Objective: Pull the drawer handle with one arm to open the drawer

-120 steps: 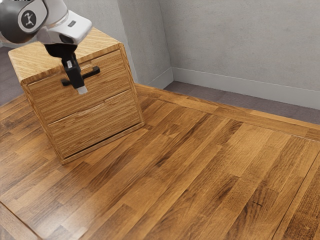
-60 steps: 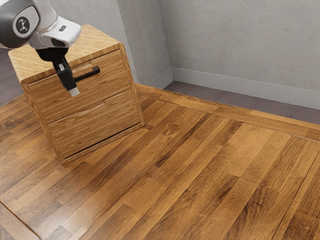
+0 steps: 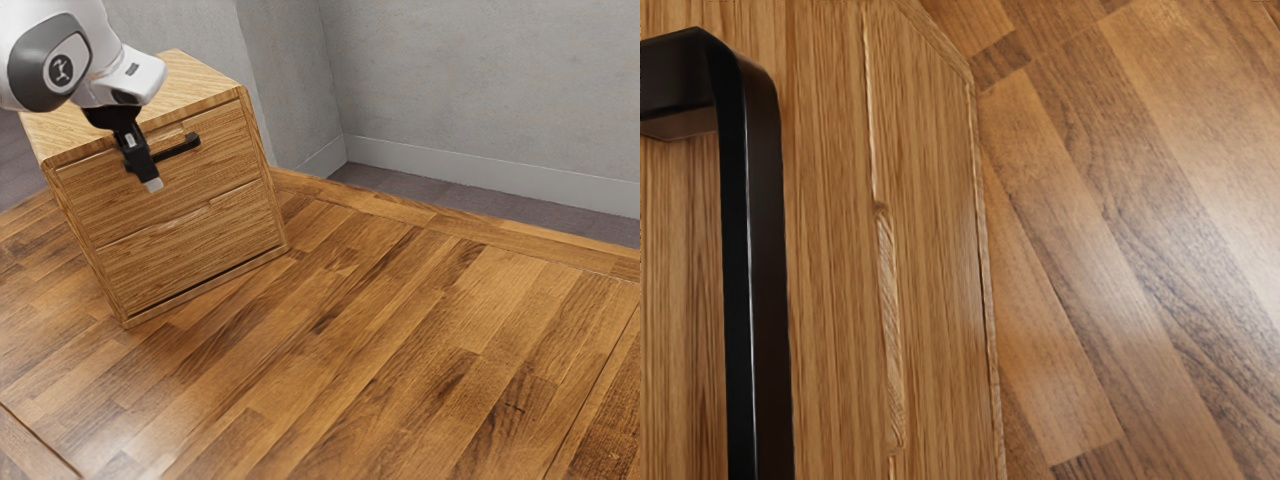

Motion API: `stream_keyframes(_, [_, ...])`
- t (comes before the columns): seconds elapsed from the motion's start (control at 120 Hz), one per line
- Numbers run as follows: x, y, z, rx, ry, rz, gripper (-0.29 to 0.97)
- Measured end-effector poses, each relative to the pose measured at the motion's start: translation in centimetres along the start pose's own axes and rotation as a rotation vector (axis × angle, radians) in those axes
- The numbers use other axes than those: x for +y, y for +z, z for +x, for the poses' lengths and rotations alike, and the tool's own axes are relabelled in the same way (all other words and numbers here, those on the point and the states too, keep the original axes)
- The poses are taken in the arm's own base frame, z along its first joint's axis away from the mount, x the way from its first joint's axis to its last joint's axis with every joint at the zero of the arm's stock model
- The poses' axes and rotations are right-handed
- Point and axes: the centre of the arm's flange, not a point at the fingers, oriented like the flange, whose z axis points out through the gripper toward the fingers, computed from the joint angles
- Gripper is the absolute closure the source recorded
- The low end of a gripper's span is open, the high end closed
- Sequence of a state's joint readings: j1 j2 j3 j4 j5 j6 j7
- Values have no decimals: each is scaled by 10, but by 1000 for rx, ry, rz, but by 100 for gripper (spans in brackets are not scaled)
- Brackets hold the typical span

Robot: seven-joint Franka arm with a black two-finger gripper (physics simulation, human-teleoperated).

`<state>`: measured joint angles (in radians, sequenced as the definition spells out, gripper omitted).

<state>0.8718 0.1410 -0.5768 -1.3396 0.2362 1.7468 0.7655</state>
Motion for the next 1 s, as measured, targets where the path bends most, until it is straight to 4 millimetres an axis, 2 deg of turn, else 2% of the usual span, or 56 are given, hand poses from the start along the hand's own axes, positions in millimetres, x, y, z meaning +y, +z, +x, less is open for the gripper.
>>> stream_keyframes(0.267, [7,3,13,18,23,3,0])
stream_keyframes(0.492, [5,9,14,18,22,-4,0])
stream_keyframes(0.692, [3,15,14,18,21,-11,-10])
stream_keyframes(0.792, [2,20,14,17,22,-21,-23])
stream_keyframes(0.825, [2,21,14,16,22,-23,-11])
stream_keyframes(0.883, [2,21,14,16,23,-22,-2])
stream_keyframes(1.0, [6,20,19,19,32,-21,0])
